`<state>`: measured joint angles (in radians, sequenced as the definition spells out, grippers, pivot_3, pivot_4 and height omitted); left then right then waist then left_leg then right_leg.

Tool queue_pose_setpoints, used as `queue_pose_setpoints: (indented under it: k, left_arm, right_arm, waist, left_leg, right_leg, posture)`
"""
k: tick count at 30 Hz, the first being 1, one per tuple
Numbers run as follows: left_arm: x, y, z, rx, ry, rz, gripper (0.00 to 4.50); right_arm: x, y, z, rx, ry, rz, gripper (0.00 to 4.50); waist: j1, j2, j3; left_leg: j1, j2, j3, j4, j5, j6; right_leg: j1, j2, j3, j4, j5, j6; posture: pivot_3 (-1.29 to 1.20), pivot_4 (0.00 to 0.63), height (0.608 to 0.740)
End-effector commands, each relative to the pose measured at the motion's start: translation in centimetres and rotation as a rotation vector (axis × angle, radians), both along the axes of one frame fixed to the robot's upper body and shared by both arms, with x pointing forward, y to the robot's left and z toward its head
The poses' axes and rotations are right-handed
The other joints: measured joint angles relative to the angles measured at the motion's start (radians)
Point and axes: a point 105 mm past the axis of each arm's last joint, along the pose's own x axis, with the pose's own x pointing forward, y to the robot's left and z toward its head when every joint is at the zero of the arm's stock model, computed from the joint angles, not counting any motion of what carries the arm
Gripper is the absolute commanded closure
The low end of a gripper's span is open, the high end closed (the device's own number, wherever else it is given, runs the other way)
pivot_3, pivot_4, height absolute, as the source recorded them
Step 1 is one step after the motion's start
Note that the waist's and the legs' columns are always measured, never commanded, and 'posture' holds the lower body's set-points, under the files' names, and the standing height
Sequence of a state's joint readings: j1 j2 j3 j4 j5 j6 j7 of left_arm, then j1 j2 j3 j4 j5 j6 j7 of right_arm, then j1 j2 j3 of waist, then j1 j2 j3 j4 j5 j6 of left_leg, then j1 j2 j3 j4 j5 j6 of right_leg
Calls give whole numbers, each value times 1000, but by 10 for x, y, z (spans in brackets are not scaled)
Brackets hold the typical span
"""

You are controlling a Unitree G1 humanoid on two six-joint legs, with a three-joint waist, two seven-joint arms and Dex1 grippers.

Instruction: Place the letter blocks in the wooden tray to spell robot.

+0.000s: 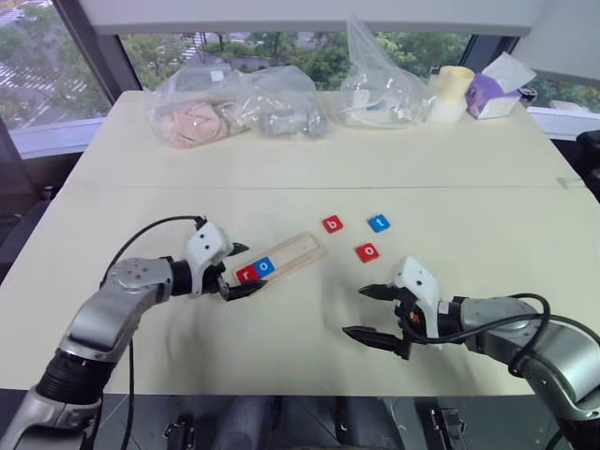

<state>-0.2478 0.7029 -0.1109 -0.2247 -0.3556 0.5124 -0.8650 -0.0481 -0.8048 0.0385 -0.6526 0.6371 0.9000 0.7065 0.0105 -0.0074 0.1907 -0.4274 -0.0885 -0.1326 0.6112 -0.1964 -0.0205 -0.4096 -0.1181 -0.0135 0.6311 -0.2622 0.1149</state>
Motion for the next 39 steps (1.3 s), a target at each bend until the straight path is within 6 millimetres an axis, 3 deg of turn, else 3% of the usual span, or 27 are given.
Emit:
queue_pose_setpoints:
  k: [1, 4, 11, 16, 21, 28, 29, 31, 36, 39]
  left_arm:
    - [0, -3, 3, 36, -60, -14, 0]
    - [-3, -13, -4, 13, -41, -42, 0]
    - [-1, -5, -31, 70, 20, 4, 0]
    - [2, 3, -33, 93, 6, 35, 0]
    - [3, 6, -20, 43, -8, 44, 0]
    - [-3, 5, -35, 93, 26, 17, 0]
    - [-2, 5, -35, 96, 21, 23, 564]
    - [-1, 6, -36, 97, 20, 23, 1284]
    - [0, 7, -30, 89, 10, 5, 1360]
    - [1, 5, -16, 74, -25, -76, 1360]
  right_arm:
    - [0, 5, 11, 17, -62, 16, 31]
    - [3, 5, 8, 1, -81, 12, 31]
    - [-6, 7, 11, 0, -75, 48, 31]
    - [-11, 3, 18, 16, -65, 40, 31]
    - [-7, -2, 27, 82, -66, -13, 31]
    - [-6, -4, 24, 69, -60, -14, 31]
    - [-6, -4, 25, 69, -62, -16, 0]
    - [-4, -6, 26, 71, -67, -24, 0]
    - [3, -15, 35, 119, -88, -85, 0]
    - [6, -20, 41, 146, -96, -115, 0]
  waist:
    - [2, 0, 0]
    - [4, 0, 0]
    - [4, 0, -1]
    - [3, 0, -1]
    - [2, 0, -2]
    - [2, 0, -2]
    - [3, 0, -2]
    - [3, 0, -2]
    - [3, 0, -2]
    - [3, 0, -2]
  left_leg:
    - [0, 0, 0, 0, 0, 0]
    - [1, 0, 0, 0, 0, 0]
    - [1, -1, 0, 1, 0, 0]
    - [2, 0, 0, 1, 0, 0]
    - [2, 0, 0, 1, 0, 0]
    - [2, 0, 0, 1, 0, 0]
    - [2, 0, 0, 1, 0, 0]
    - [2, 0, 0, 1, 0, 0]
    - [2, 0, 0, 1, 0, 0]
    - [2, 0, 0, 2, 0, 0]
  right_leg:
    - [0, 0, 0, 0, 0, 0]
    - [1, 0, 0, 0, 0, 0]
    - [2, 0, 0, 0, 1, 1]
    - [3, 0, 0, 0, 1, 1]
    - [2, 1, 0, 1, 1, 1]
    - [2, 0, 0, 1, 1, 1]
    - [2, 0, 0, 1, 1, 1]
    - [3, 0, 0, 1, 1, 1]
    - [3, 0, 0, 1, 1, 1]
    - [3, 1, 0, 1, 1, 1]
  posture:
    - [0, 150, 740]
    - [0, 150, 740]
    - [0, 150, 740]
    - [0, 150, 740]
    - [0, 150, 740]
    - [0, 150, 740]
    - [0, 150, 740]
    - [0, 150, 740]
    - [0, 150, 740]
    - [0, 150, 740]
